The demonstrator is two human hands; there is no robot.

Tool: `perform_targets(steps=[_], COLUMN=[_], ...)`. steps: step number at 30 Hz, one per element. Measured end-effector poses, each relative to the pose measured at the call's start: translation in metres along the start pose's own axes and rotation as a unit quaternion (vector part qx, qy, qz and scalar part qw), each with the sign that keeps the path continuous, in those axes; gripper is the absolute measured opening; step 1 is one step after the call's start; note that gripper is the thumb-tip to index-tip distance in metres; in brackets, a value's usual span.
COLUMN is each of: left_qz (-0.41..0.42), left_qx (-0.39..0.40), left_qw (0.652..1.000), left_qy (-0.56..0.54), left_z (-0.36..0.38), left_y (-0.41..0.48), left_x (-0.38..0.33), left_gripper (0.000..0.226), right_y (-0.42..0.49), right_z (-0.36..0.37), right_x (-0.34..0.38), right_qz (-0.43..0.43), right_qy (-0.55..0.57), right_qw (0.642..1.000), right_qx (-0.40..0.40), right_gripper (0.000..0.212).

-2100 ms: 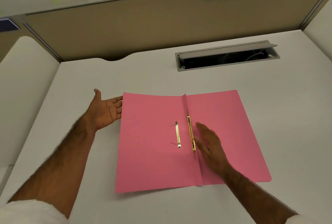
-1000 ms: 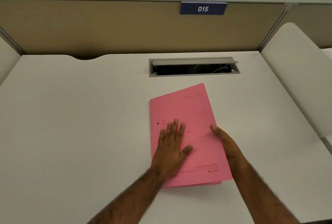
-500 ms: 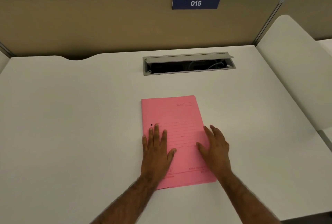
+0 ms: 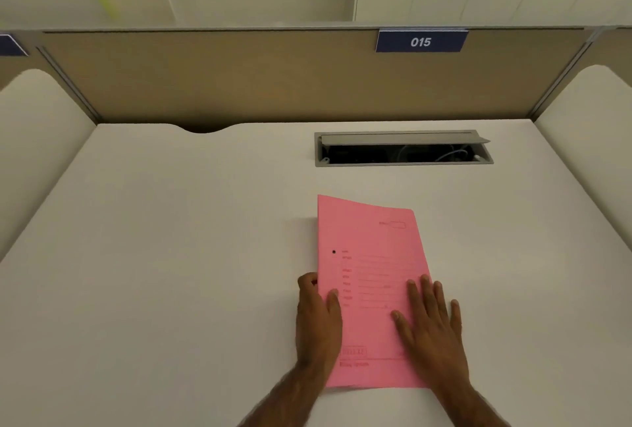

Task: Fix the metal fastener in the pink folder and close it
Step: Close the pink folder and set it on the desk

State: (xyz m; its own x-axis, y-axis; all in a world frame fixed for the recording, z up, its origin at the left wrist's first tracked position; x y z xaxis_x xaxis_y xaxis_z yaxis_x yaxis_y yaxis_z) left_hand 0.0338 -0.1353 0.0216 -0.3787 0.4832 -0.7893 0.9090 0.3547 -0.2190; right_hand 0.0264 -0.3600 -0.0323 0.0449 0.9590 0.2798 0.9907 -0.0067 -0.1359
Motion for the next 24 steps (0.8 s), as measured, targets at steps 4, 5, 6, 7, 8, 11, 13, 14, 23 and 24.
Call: perform_targets(steps=[4,5,6,7,8,11,13,14,23,24], left_qz=[-0.015,-0.008,-0.002,0.003,0.007,0.021,0.03,0.029,0.05,0.053], left_qx=[0.025,0.029,0.031,0.03,0.028,0.011,-0.005,-0.012,0.051,0.046], left_qw=[0.994,0.991,0.988,0.985,0.983,0.98,0.984,0.986,0.997,0.997], left_qy=[-0.105,-0.132,-0.154,-0.171,-0.184,-0.199,-0.178,-0.165,-0.031,-0.016], left_z=[-0.012,-0.018,-0.026,-0.036,-0.047,-0.089,-0.12,-0.135,-0.204,-0.206], left_y=[0.002,0.004,0.007,0.013,0.019,0.05,0.076,0.09,0.208,0.219], left_x=[-0.019,-0.026,-0.031,-0.036,-0.04,-0.047,-0.047,-0.045,-0.026,-0.022], left_gripper=[0.023,0.025,0.024,0.023,0.022,0.019,0.017,0.017,0.035,0.035], right_y=[0.002,0.005,0.008,0.013,0.018,0.036,0.05,0.059,0.169,0.181], right_z=[-0.014,-0.021,-0.028,-0.035,-0.042,-0.064,-0.078,-0.084,-0.092,-0.088], right_x=[0.011,0.015,0.018,0.022,0.025,0.048,0.071,0.085,0.203,0.212], right_qz=[0.049,0.069,0.093,0.12,0.148,0.178,0.156,0.144,0.046,0.039], right_qy=[0.116,0.169,0.223,0.275,0.321,0.451,0.493,0.501,0.485,0.481], right_qw=[0.992,0.982,0.968,0.951,0.932,0.874,0.856,0.854,0.873,0.876], right_qx=[-0.022,-0.043,-0.062,-0.074,-0.074,-0.026,0.003,0.007,0.002,0.0], right_gripper=[0.072,0.068,0.062,0.059,0.057,0.053,0.05,0.05,0.046,0.046])
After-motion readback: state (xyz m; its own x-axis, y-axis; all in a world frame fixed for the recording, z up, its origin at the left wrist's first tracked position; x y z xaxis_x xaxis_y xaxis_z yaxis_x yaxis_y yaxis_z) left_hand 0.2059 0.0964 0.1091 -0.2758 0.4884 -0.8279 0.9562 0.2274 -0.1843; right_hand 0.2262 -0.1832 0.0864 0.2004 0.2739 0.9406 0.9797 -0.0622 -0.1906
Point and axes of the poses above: each hand's wrist, its own y-axis towards the middle knuckle, its own z-axis out of the palm, x = y × z, the point moved 4 cm from there along y, towards the middle knuckle, and after that the axes turned 5 degrees about y, right-handed, at the moved point
